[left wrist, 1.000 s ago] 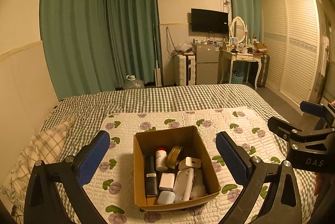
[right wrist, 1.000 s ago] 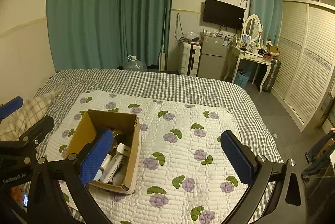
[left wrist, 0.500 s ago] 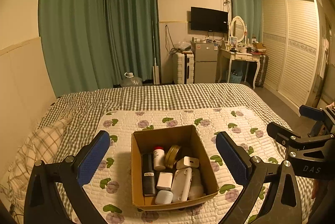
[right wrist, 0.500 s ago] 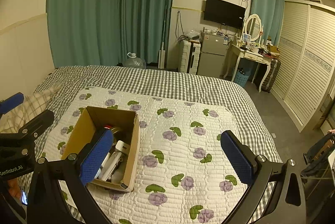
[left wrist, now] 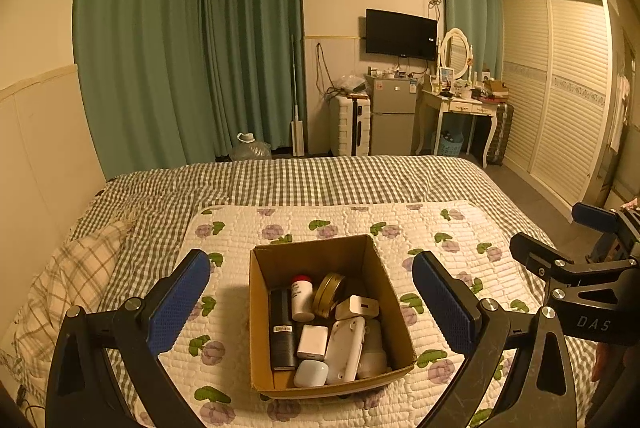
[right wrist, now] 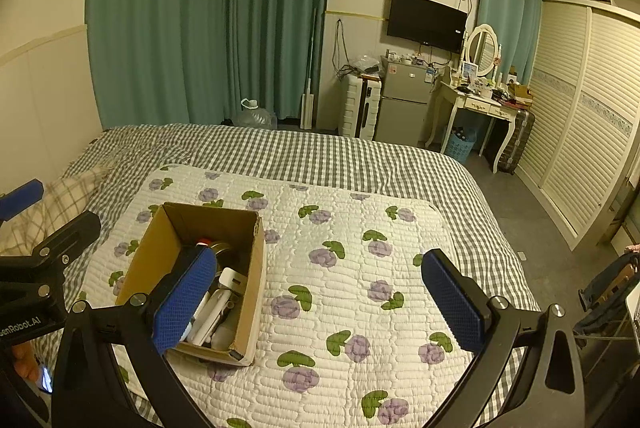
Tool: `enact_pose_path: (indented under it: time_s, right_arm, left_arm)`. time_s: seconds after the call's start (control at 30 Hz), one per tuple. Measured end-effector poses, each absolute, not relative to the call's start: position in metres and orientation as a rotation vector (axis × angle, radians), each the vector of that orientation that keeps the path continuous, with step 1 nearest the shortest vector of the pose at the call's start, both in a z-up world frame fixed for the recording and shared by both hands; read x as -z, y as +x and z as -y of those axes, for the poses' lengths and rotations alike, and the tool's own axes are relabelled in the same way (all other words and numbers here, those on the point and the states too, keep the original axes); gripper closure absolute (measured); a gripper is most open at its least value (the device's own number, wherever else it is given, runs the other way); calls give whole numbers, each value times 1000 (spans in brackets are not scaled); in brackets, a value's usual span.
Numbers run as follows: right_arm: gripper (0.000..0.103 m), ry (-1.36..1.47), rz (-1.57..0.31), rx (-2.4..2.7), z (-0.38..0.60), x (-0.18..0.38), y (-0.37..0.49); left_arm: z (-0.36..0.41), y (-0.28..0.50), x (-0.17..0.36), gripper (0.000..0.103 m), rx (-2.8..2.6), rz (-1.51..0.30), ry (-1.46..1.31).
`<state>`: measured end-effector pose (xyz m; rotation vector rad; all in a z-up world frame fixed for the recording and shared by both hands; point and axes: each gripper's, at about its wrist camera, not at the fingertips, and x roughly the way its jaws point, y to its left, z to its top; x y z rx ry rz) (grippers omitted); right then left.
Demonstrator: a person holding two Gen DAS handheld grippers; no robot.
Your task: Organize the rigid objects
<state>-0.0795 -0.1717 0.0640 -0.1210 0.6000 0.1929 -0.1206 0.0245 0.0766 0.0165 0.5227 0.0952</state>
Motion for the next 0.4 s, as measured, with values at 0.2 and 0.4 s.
enact_pose_path:
  time_s: [0.2, 0.4]
  right_arm:
    - [0, -124, -606, -186, 172, -63, -78]
    - [0, -129, -601, -181, 173, -62, -78]
  left_arm:
    - [-26, -121, -75, 0, -99, -524, 19]
    - [-28, -119, -74, 0, -91, -534, 10]
